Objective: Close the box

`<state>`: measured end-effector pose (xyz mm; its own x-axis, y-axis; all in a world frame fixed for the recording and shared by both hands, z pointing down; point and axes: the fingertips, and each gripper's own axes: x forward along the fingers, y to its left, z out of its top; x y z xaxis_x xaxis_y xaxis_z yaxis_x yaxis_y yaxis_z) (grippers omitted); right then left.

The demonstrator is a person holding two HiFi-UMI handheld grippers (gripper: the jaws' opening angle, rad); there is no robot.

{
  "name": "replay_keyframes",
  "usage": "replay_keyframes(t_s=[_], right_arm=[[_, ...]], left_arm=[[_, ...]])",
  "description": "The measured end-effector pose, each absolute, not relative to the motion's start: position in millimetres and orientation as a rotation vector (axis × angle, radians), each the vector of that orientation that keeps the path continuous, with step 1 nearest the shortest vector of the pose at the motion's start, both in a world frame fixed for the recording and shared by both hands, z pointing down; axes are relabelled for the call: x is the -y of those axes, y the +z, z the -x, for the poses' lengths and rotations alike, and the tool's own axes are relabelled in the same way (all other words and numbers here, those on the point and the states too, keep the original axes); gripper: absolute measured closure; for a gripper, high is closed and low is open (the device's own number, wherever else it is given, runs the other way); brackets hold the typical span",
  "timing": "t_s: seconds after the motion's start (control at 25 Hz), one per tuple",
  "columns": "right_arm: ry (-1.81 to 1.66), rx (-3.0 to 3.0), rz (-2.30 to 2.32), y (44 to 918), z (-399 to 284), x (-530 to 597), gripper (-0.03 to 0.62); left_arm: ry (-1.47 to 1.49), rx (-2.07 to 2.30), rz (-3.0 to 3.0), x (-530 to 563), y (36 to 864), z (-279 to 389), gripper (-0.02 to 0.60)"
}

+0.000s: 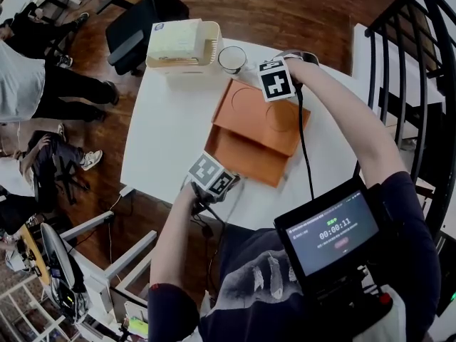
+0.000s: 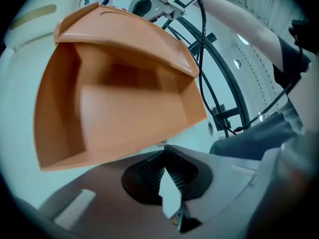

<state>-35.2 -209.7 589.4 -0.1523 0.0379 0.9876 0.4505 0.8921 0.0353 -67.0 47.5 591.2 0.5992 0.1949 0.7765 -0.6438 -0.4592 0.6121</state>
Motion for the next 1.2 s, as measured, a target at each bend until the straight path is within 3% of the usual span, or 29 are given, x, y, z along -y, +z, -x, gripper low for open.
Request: replay_keyframes(t_s=[0.12,0.28,0.64,1.2], right_arm=[[-0.360,1.700,0.443,587.0,46.9,191.8,0.594],[-0.361,1.678,0.467,596.5,48.3,180.8,0.592],[-0.294,1.706,0.425,600.0,40.7,182.8,0.592],[-0.297,1.726,0.413,588.8,32.4,179.3,0.593]], left_arm=[[0.862,0.445,-1.752,-28.4,582.8,53.7,0.568],[0.999,0.393,-1.757,-47.0,585.2,54.1,0.568],[0.801,0.552,-1.741,-14.7,594.0,45.1,0.568],[0.806,0.681,-1.803,14.7,592.2,32.5,0.568]])
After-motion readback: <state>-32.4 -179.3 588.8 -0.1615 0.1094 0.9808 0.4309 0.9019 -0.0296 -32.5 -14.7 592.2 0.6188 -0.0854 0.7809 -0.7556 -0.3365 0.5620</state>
